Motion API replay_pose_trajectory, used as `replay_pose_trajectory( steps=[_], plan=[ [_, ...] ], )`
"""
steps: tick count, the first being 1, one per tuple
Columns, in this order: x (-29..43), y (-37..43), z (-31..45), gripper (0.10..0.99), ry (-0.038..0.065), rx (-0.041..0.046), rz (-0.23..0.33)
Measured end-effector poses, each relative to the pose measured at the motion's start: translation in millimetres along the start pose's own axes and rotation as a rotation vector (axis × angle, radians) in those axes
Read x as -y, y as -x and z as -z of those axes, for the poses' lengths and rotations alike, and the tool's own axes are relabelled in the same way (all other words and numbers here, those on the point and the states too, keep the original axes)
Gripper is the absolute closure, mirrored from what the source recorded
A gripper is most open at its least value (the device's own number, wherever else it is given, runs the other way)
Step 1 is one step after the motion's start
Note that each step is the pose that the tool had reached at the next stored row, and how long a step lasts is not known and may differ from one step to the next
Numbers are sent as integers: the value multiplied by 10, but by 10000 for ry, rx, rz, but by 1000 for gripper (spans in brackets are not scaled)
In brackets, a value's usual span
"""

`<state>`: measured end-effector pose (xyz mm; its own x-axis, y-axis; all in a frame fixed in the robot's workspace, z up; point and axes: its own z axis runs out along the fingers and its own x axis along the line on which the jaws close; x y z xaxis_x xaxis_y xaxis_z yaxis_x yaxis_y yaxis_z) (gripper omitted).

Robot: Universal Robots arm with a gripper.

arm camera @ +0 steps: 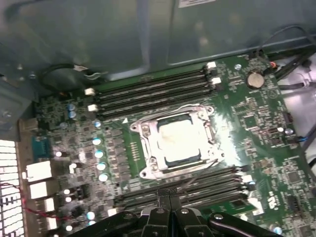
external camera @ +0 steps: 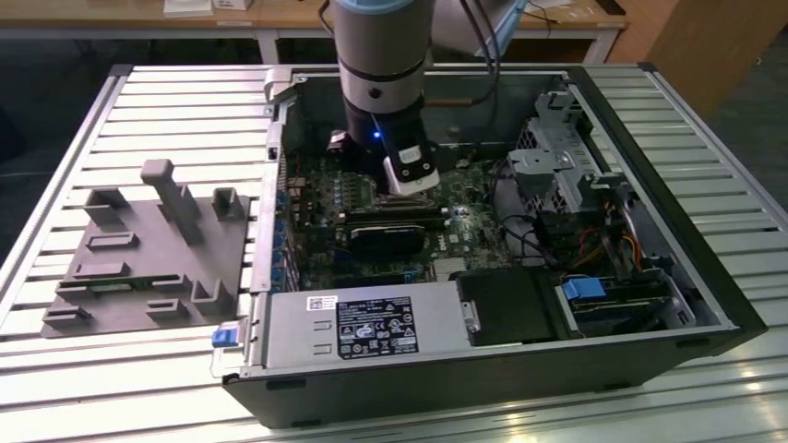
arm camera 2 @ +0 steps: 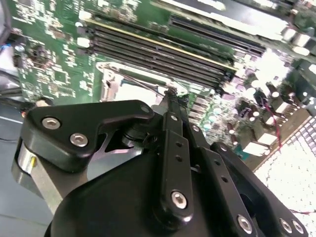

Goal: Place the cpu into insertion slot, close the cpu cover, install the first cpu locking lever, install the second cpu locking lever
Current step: 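Install the second cpu locking lever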

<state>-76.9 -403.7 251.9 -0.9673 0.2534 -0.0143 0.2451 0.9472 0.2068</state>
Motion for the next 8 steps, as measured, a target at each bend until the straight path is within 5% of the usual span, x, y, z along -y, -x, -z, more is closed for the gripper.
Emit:
replay_pose_trajectory(
  steps=[8],
  plan=[
    [-8,192,-24,984,-11,-49,-9]
  ],
)
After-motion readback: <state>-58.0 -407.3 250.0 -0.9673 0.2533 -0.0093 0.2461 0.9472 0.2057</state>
